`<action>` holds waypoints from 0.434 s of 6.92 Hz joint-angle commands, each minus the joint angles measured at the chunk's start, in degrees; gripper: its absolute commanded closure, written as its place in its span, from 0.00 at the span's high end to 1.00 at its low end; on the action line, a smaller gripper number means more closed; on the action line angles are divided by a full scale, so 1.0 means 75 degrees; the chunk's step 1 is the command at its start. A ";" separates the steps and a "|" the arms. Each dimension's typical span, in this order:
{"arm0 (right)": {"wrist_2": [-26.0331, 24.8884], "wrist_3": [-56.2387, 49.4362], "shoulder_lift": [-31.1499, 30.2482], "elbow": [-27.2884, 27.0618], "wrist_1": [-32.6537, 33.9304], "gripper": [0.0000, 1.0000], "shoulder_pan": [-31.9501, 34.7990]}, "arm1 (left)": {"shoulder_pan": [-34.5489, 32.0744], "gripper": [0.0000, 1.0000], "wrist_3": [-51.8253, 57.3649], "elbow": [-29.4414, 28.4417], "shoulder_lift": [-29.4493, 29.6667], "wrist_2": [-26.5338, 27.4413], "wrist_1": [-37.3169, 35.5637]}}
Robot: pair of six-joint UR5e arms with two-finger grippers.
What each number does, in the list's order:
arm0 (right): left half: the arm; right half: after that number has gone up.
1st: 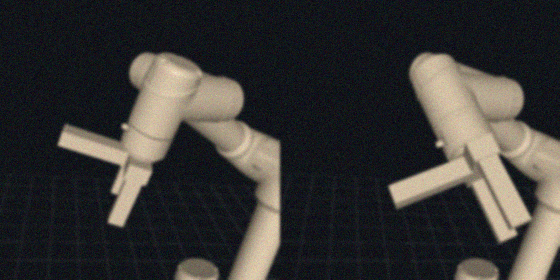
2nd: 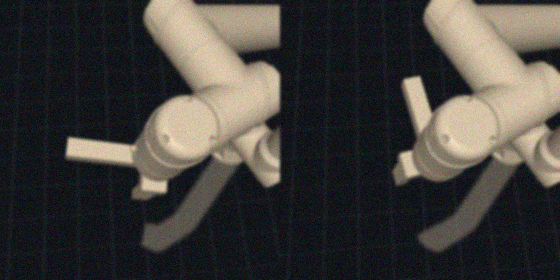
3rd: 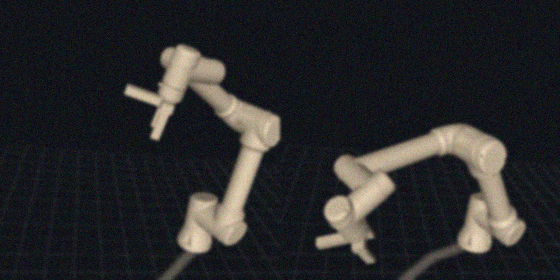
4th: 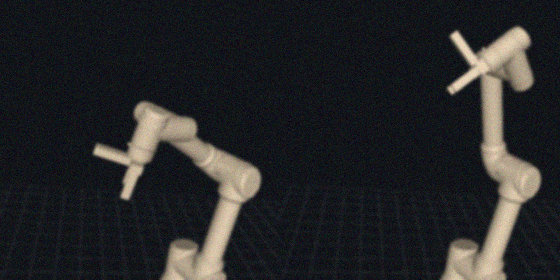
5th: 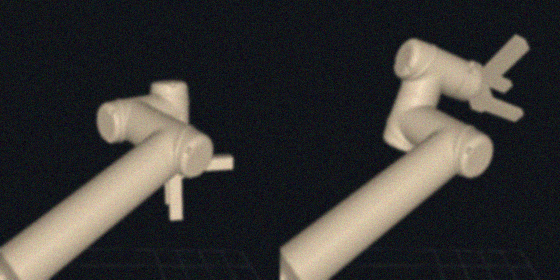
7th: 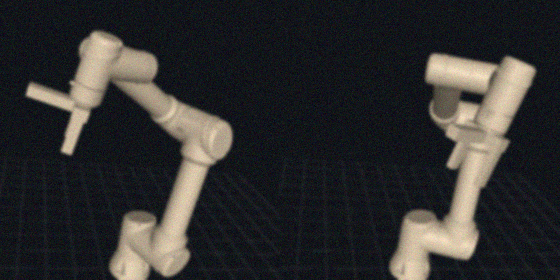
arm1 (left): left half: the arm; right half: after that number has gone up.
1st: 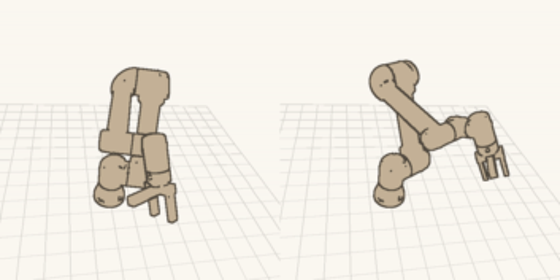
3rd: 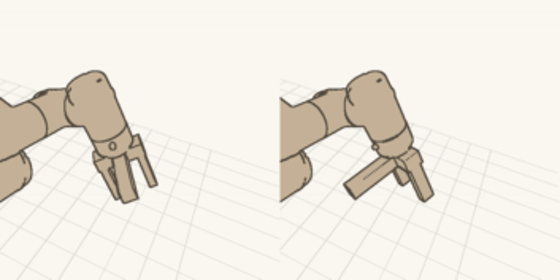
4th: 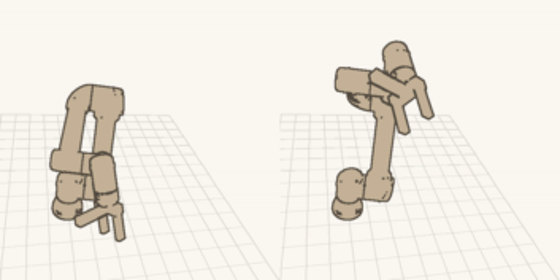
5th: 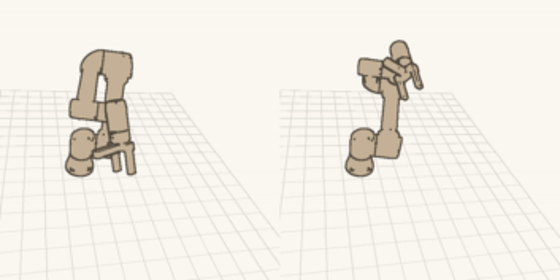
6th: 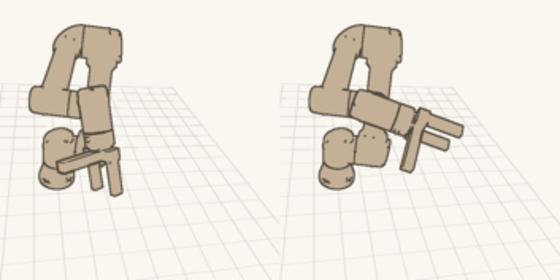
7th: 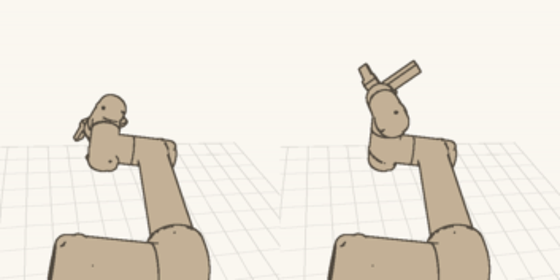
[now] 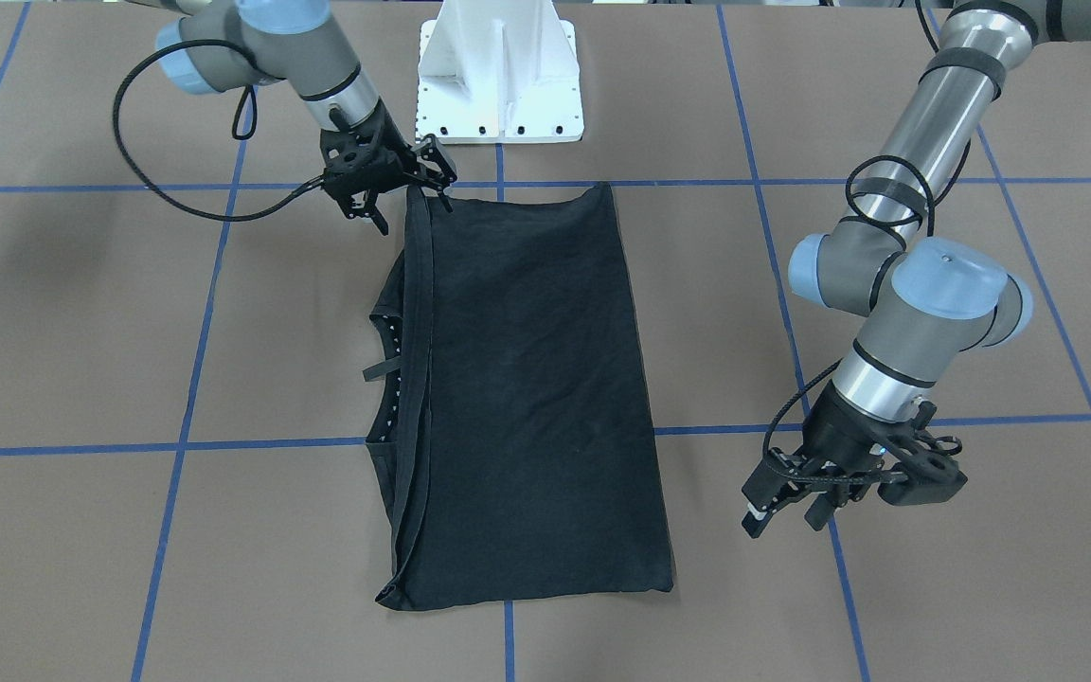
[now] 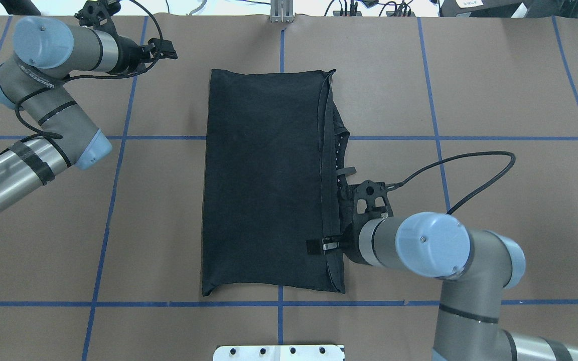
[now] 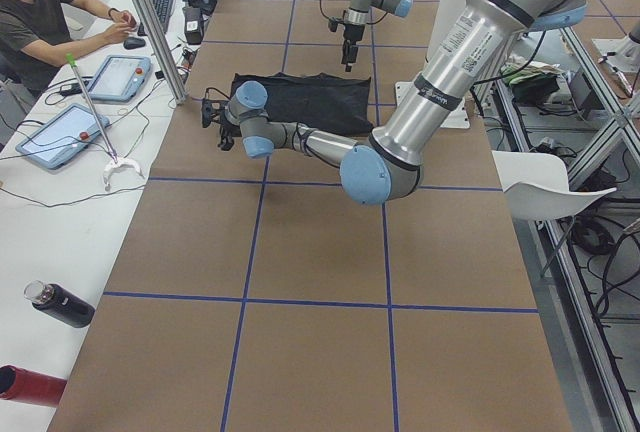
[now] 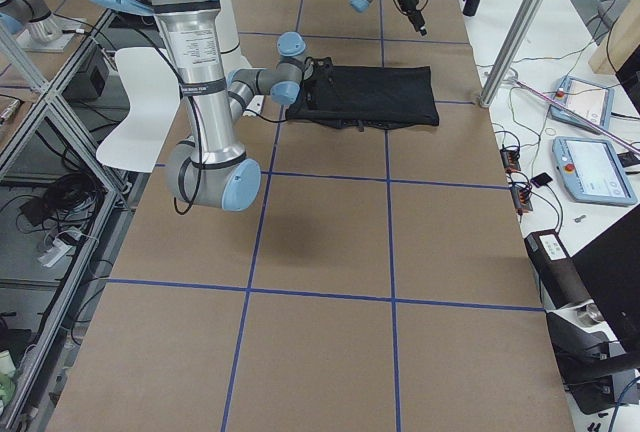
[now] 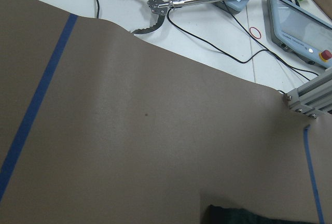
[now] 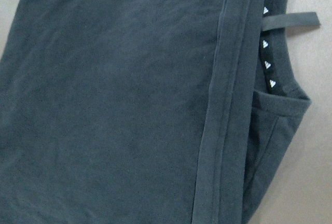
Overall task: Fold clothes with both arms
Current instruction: 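Lower the right gripper to the shirt's long edge near the robot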
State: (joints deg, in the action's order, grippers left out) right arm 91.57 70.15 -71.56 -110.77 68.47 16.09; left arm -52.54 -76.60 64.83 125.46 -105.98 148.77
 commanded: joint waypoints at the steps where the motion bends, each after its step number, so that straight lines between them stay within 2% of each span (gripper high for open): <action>1: -0.1168 -0.0178 0.0234 0.0016 0.1177 1.00 -0.0796 | -0.0003 1.00 0.0006 0.0075 -0.0088 -0.0002 0.0027; 3: -0.1193 -0.0609 0.0563 -0.0007 0.2129 0.97 -0.0797 | -0.0003 1.00 -0.0006 0.0075 -0.0088 -0.0002 0.0027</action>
State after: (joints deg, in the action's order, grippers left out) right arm 83.08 67.31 -68.58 -110.74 80.58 10.38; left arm -52.56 -76.57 65.36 124.83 -106.00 148.92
